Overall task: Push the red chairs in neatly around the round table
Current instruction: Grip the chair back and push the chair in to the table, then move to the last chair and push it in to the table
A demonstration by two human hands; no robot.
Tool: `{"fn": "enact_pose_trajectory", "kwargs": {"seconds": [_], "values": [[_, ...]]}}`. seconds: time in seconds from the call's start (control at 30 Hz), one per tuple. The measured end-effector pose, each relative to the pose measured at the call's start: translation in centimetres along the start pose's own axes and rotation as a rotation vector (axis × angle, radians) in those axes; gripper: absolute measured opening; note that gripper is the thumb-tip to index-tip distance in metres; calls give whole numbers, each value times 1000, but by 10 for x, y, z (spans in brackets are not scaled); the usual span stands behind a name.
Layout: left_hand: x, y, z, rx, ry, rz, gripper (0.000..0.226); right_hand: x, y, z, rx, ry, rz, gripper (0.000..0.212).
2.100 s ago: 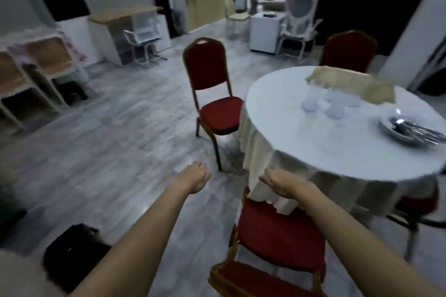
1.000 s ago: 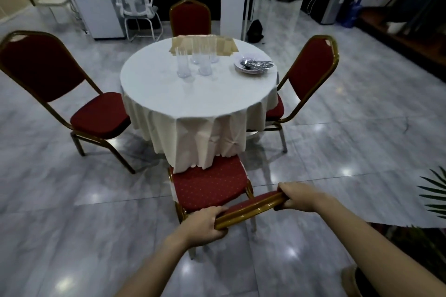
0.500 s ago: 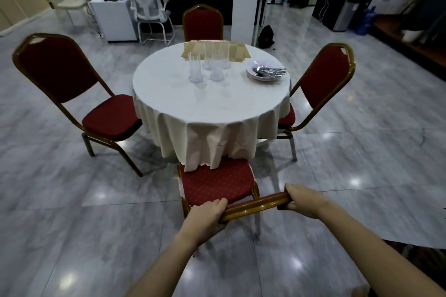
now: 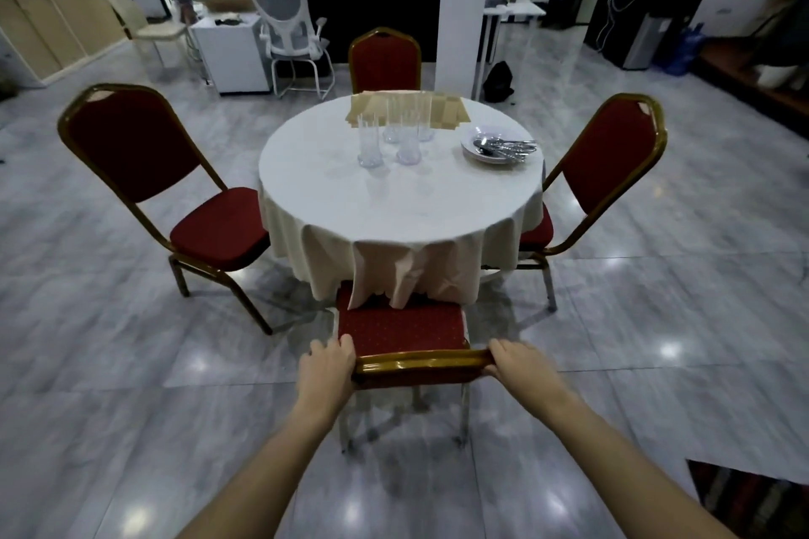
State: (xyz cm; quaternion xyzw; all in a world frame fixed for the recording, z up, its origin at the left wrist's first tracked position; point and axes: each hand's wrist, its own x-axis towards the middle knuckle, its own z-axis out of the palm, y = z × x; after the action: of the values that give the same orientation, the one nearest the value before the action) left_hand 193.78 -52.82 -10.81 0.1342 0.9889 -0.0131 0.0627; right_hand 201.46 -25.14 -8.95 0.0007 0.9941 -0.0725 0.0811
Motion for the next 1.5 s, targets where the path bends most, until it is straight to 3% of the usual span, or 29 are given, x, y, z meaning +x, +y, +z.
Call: {"fn": "enact_pose_trajectory", "kwargs": {"seconds": [0.63, 0.87, 0.97, 1.07, 1.2, 1.33, 1.5], "values": [[48, -2, -8, 30, -18, -42, 17, 48, 9, -14, -6, -86, 19, 27], [41, 2, -14, 28, -74, -40, 28, 42, 6, -13, 18, -126, 53, 27], [44, -11, -27, -29, -200, 93, 43, 40, 14, -23, 128, -205, 50, 54], [45, -29, -54, -165, -384, 114, 49, 48, 14, -40, 150, -221, 42, 78], [33, -57, -82, -281, -350, -12, 69, 84, -20, -67, 166, -126, -34, 74], [14, -95, -108, -411, -225, -111, 63, 126, -86, -90, 173, -96, -180, 77], [4, -190, -120, -209, -98, -353, 54, 173, -201, -112, 184, -135, -366, 60]]}}
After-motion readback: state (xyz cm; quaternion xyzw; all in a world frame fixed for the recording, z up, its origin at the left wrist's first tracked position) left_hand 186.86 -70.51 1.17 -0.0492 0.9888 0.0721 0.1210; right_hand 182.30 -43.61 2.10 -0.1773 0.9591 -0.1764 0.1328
